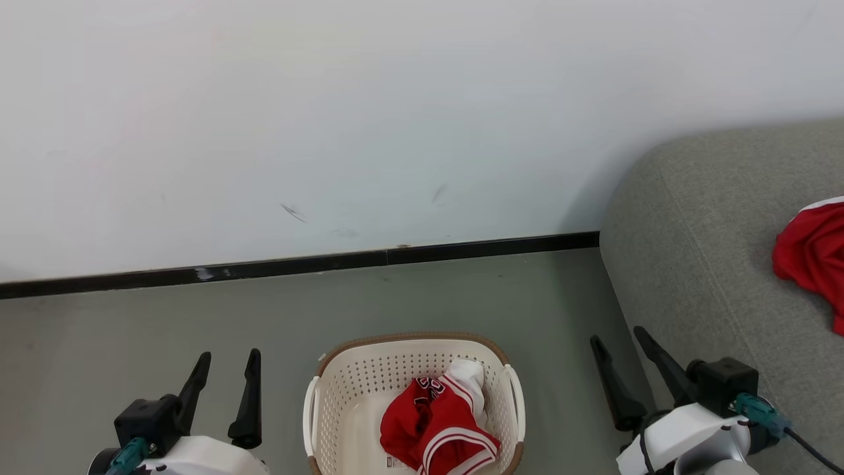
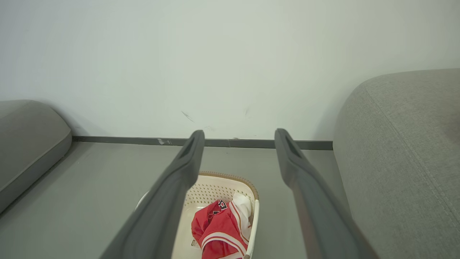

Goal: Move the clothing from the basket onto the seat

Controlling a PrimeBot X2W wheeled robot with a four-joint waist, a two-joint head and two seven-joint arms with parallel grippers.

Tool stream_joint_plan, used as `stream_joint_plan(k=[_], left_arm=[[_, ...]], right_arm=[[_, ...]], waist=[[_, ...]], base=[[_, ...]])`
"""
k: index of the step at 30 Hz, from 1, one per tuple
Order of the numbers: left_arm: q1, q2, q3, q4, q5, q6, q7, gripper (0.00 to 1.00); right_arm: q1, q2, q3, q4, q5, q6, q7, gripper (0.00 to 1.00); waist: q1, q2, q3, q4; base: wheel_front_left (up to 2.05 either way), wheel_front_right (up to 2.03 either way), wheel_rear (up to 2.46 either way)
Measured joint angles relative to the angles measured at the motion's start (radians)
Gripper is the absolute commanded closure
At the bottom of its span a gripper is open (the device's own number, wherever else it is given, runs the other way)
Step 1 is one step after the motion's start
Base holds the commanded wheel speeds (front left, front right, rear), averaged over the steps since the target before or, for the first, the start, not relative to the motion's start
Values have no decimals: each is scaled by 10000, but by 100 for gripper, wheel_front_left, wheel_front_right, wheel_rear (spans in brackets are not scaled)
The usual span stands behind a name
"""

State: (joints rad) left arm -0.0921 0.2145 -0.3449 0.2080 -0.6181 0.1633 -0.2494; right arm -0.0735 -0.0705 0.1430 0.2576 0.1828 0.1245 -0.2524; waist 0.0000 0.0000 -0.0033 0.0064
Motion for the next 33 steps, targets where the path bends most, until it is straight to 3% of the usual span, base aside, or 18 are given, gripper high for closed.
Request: stream_joint_plan(k=[16,33], left_arm=[[221,-238,165,4,393,-359,0,0],[129,-433,-639,169,612,-863,17,0]], right_arm=[[346,81,-332,-313,-104,0,0,0],[544,127,-754,-504,-180,0,0,0]], waist=[[0,0,255,-274],[0,0,1048,-657]], base=[[0,0,0],[0,0,0]])
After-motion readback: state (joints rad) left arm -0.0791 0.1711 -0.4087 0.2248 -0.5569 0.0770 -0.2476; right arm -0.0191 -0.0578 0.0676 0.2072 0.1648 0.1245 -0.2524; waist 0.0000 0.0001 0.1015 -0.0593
